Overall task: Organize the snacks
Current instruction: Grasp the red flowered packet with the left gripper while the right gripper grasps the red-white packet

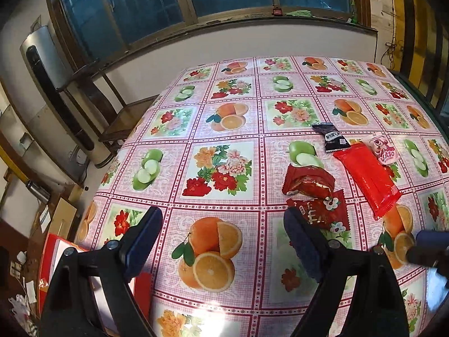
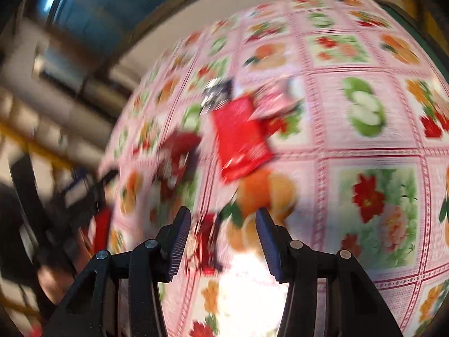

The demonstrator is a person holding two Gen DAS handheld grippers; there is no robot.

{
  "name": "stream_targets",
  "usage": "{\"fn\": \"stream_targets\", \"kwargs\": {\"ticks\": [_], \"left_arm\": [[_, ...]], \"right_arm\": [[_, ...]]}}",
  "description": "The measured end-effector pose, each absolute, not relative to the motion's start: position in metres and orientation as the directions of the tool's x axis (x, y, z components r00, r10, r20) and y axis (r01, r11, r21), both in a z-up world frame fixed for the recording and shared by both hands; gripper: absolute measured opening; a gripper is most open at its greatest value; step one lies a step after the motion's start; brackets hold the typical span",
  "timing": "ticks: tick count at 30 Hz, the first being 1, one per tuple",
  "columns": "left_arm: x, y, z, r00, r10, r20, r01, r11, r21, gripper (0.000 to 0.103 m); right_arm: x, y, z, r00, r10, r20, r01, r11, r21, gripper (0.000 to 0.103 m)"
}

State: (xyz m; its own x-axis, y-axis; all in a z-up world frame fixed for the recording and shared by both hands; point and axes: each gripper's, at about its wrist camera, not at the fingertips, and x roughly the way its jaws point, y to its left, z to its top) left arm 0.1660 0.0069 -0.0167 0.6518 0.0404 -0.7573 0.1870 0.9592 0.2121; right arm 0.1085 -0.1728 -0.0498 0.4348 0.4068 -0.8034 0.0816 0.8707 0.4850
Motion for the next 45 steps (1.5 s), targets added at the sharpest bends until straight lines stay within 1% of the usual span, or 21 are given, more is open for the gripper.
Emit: {"fn": "stream_targets", "kwargs": {"ticks": [3,7,8,9,10,11,13,15,18,21,24,26,27,28,32,34,37,39,40,43,45], "left_arm": [[0.172,0.011,-0.023,0.636,0.045,-0.77,0.184,0.961,0.207,0.088],[0.173,0.001,-0.033,0.601,0.023,-0.799,0.203,0.962,0.18,0.088],[0.174,-0.003,-0.036,0.595,0.017,-0.804,0.212,0.961,0.177,0.088],[0.175,-0.006,-0.038,0.586,0.014,-0.81,0.219,0.96,0.174,0.088],[0.177,-0.009,-0.04,0.577,0.011,-0.817,0.223,0.96,0.17,0.088],[0.18,-0.012,-0.043,0.567,0.006,-0.823,0.23,0.959,0.166,0.088],[0.184,-0.019,-0.048,0.55,0.012,-0.835,0.24,0.956,0.171,0.088],[0.186,-0.029,-0.052,0.547,0.016,-0.837,0.254,0.95,0.184,0.088],[0.185,-0.047,-0.057,0.546,0.001,-0.838,0.303,0.932,0.198,0.088],[0.189,-0.062,-0.064,0.539,0.0,-0.842,0.326,0.922,0.209,0.088],[0.197,-0.073,-0.072,0.514,-0.018,-0.857,0.361,0.911,0.198,0.086],[0.197,-0.077,-0.075,0.482,-0.069,-0.874,0.396,0.906,0.147,0.078],[0.195,-0.079,-0.077,0.463,-0.104,-0.88,0.419,0.901,0.114,0.069],[0.19,-0.081,-0.077,0.444,-0.146,-0.884,0.449,0.89,0.078,0.064],[0.159,-0.088,-0.08,0.346,-0.271,-0.898,0.588,0.808,-0.017,0.063],[0.135,-0.087,-0.069,0.374,-0.328,-0.867,0.656,0.754,-0.002,0.062],[0.122,-0.069,-0.046,0.455,-0.394,-0.799,0.648,0.762,-0.007,0.064],[0.127,-0.065,-0.043,0.502,-0.331,-0.799,0.602,0.797,0.048,0.069],[0.129,-0.064,-0.043,0.519,-0.304,-0.799,0.587,0.806,0.074,0.069],[0.133,-0.073,-0.042,0.515,-0.31,-0.799,0.605,0.792,0.084,0.069],[0.135,-0.087,-0.049,0.504,-0.289,-0.814,0.647,0.75,0.135,0.069]], "right_arm": [[0.11,-0.135,-0.058,0.372,0.359,-0.856,0.031,0.917,0.398,0.052],[0.109,-0.099,-0.075,0.321,0.243,-0.915,-0.006,0.967,0.255,0.052],[0.105,-0.09,-0.075,0.343,0.189,-0.92,-0.022,0.981,0.193,0.049],[0.104,-0.085,-0.077,0.346,0.157,-0.925,-0.031,0.987,0.156,0.041],[0.102,-0.082,-0.077,0.36,0.125,-0.924,-0.036,0.992,0.121,0.031],[0.102,-0.082,-0.077,0.37,0.099,-0.924,-0.035,0.995,0.092,0.031],[0.101,-0.089,-0.077,0.373,0.119,-0.92,-0.055,0.993,0.107,0.027],[0.102,-0.104,-0.077,0.37,0.128,-0.92,-0.034,0.992,0.125,0.025],[0.104,-0.148,-0.072,0.395,0.187,-0.9,0.084,0.968,0.238,0.024],[0.102,-0.199,-0.065,0.463,0.23,-0.856,0.219,0.906,0.362,0.024],[0.096,-0.233,-0.064,0.507,0.245,-0.826,0.308,0.844,0.439,0.024],[0.093,-0.242,-0.064,0.524,0.263,-0.81,0.337,0.809,0.481,0.024],[0.093,-0.246,-0.063,0.534,0.278,-0.798,0.341,0.793,0.504,0.024],[0.092,-0.249,-0.062,0.543,0.288,-0.789,0.343,0.782,0.521,0.024],[0.088,-0.256,-0.058,0.562,0.294,-0.773,0.355,0.759,0.547,0.024],[0.084,-0.26,-0.057,0.572,0.281,-0.771,0.37,0.75,0.548,0.024],[0.086,-0.264,-0.058,0.578,0.276,-0.768,0.374,0.747,0.55,0.024],[0.085,-0.263,-0.058,0.576,0.289,-0.765,0.365,0.746,0.557,0.025],[0.086,-0.262,-0.058,0.575,0.295,-0.763,0.36,0.746,0.56,0.025],[0.087,-0.26,-0.06,0.572,0.321,-0.755,0.344,0.741,0.576,0.025],[0.088,-0.261,-0.061,0.575,0.318,-0.754,0.349,0.739,0.577,0.025]]}}
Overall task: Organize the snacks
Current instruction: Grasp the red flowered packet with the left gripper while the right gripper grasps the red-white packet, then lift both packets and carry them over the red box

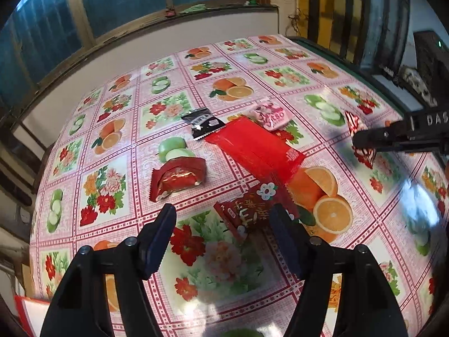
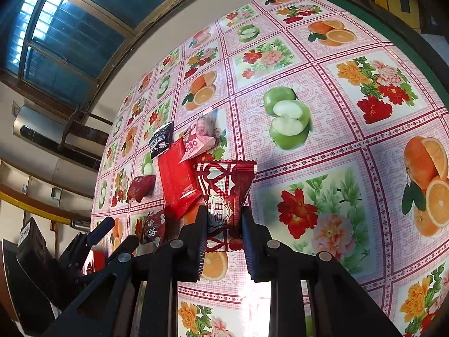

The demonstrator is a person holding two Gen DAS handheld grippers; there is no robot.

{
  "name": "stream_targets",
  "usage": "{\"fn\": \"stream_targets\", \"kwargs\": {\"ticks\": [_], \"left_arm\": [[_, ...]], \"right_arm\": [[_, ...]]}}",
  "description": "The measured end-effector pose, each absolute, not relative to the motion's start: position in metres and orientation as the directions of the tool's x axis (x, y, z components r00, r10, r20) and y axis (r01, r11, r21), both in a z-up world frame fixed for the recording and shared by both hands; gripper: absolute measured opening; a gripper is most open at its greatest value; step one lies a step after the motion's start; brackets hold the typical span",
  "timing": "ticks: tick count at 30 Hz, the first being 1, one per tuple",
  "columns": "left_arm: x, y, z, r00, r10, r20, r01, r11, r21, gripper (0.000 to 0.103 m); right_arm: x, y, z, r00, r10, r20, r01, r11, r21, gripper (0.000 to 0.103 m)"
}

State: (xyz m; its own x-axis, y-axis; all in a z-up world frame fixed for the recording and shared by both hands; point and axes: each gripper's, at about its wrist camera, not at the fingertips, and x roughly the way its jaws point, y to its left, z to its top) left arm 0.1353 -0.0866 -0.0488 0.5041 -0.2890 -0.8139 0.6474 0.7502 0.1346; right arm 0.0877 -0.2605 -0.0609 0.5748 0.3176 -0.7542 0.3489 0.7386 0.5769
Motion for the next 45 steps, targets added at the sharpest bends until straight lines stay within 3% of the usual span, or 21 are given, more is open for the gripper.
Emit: {"fn": "stream_targets", "kwargs": {"ticks": [4,10,14,19,24,26,27,28,34,40,45], "left_arm": [[0.128,-0.113,-0.061,0.466,-0.298,-0.833,0.755,0.624,0.199,0.069],[0.13,-0.127,-0.071,0.366,-0.347,-0.864,0.855,0.492,0.165,0.067],[0.131,-0.124,-0.08,0.34,-0.345,-0.875,0.87,0.469,0.154,0.059],[0.128,-0.123,-0.08,0.325,-0.356,-0.876,0.879,0.456,0.141,0.034],[0.117,-0.115,-0.074,0.349,-0.355,-0.867,0.874,0.458,0.164,0.035],[0.11,-0.109,-0.064,0.39,-0.376,-0.84,0.866,0.46,0.196,0.049],[0.107,-0.107,-0.06,0.42,-0.378,-0.825,0.859,0.46,0.226,0.065],[0.103,-0.106,-0.056,0.446,-0.378,-0.811,0.854,0.451,0.259,0.072],[0.107,-0.102,-0.062,0.438,-0.32,-0.84,0.867,0.397,0.3,0.073],[0.113,-0.098,-0.074,0.375,-0.323,-0.869,0.897,0.363,0.252,0.072],[0.113,-0.097,-0.078,0.339,-0.344,-0.876,0.915,0.335,0.223,0.058]], "right_arm": [[0.087,-0.266,-0.064,0.577,0.322,-0.751,0.365,0.72,0.589,0.025],[0.089,-0.273,-0.07,0.571,0.325,-0.754,0.386,0.704,0.596,0.025],[0.09,-0.279,-0.073,0.57,0.319,-0.757,0.408,0.69,0.598,0.024],[0.089,-0.28,-0.072,0.578,0.314,-0.753,0.409,0.688,0.6,0.025],[0.09,-0.275,-0.073,0.57,0.324,-0.755,0.397,0.696,0.599,0.025],[0.091,-0.272,-0.072,0.568,0.325,-0.757,0.392,0.702,0.595,0.025],[0.092,-0.271,-0.072,0.567,0.326,-0.756,0.388,0.704,0.595,0.024],[0.093,-0.27,-0.072,0.567,0.325,-0.757,0.386,0.707,0.592,0.024],[0.094,-0.267,-0.074,0.564,0.327,-0.759,0.385,0.708,0.592,0.025],[0.093,-0.269,-0.073,0.571,0.324,-0.754,0.39,0.701,0.597,0.025],[0.092,-0.27,-0.072,0.577,0.315,-0.754,0.394,0.701,0.595,0.025]]}}
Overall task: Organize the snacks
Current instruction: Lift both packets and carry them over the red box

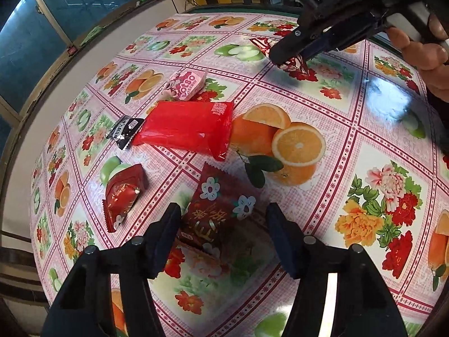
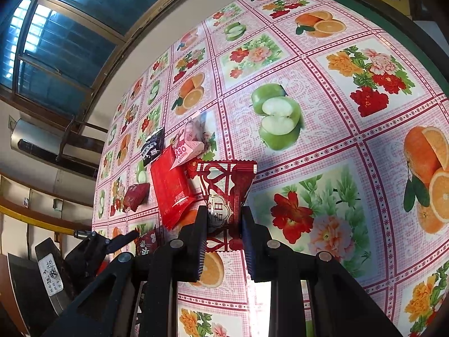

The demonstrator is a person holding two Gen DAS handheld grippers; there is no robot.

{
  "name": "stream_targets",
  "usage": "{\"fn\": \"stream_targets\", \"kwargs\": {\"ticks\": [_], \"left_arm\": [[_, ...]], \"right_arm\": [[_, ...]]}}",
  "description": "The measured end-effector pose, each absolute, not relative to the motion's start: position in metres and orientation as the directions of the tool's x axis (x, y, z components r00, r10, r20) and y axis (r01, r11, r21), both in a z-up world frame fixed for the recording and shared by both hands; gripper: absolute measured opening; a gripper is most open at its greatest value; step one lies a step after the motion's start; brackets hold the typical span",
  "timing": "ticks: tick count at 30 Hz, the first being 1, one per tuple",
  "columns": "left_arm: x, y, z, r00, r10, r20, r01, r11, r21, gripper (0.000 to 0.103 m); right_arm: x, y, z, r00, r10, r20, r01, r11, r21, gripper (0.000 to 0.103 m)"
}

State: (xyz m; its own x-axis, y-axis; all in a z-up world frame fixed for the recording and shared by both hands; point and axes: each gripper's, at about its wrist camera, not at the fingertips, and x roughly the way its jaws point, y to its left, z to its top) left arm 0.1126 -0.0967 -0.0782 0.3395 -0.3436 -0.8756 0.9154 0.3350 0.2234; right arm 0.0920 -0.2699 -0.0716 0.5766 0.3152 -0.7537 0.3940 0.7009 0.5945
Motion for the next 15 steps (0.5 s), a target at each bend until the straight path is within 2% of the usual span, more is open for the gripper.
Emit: {"fn": "stream_targets", "kwargs": {"ticks": [1,5,7,15], "left_arm": [[0.113,-0.096,-0.078,0.331,-0.35,-0.876,0.918,0.336,0.213,0.053],[0.114,-0.096,-0.079,0.314,-0.354,-0.881,0.92,0.344,0.19,0.047],[0.111,-0.095,-0.079,0.3,-0.355,-0.885,0.922,0.344,0.175,0.035],[0.101,-0.089,-0.078,0.333,-0.338,-0.88,0.883,0.438,0.166,0.034]], "right_arm": [[0.092,-0.271,-0.071,0.579,0.312,-0.754,0.398,0.699,0.595,0.025],[0.091,-0.271,-0.072,0.576,0.308,-0.757,0.403,0.699,0.591,0.025],[0.091,-0.27,-0.072,0.575,0.316,-0.754,0.4,0.696,0.596,0.025],[0.093,-0.26,-0.068,0.579,0.374,-0.724,0.344,0.694,0.633,0.025]]}}
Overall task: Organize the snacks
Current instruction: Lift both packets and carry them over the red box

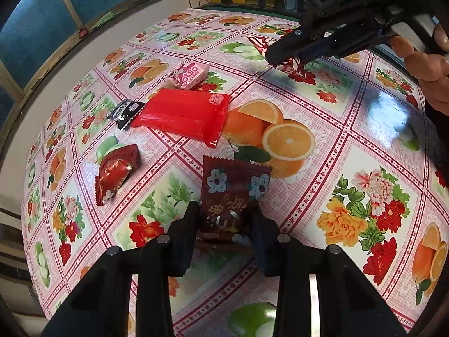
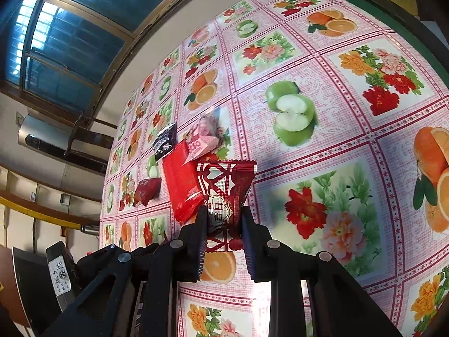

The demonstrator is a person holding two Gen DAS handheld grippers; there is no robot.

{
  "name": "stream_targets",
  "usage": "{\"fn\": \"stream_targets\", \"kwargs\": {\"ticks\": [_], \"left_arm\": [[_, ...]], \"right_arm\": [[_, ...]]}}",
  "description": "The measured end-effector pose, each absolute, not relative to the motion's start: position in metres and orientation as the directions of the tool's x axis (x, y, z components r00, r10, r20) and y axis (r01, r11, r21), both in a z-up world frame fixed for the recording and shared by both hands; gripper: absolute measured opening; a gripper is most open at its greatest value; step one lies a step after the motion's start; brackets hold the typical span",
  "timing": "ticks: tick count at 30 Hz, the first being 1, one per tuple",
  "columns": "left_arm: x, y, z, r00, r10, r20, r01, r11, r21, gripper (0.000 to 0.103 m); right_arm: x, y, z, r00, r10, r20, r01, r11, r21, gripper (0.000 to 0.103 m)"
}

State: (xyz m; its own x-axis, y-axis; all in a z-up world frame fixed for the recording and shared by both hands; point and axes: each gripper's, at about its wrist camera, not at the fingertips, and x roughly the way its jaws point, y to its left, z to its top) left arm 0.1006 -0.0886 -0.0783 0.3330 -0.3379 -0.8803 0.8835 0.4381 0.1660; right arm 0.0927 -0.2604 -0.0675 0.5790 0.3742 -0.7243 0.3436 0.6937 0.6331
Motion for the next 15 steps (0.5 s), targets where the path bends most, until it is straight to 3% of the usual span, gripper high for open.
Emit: {"fn": "stream_targets", "kwargs": {"ticks": [10,15], "left_arm": [[0.089,-0.069,-0.068,0.4,-0.322,-0.858,0.735,0.672,0.09,0.033],[0.059,-0.041,-0.041,0.518,-0.352,-0.779,0.627,0.776,0.067,0.033]], "right_arm": [[0.096,-0.252,-0.07,0.583,0.535,-0.612,0.251,0.597,0.761,0.025],[0.098,-0.243,-0.068,0.579,0.54,-0.611,0.231,0.61,0.758,0.025]]}}
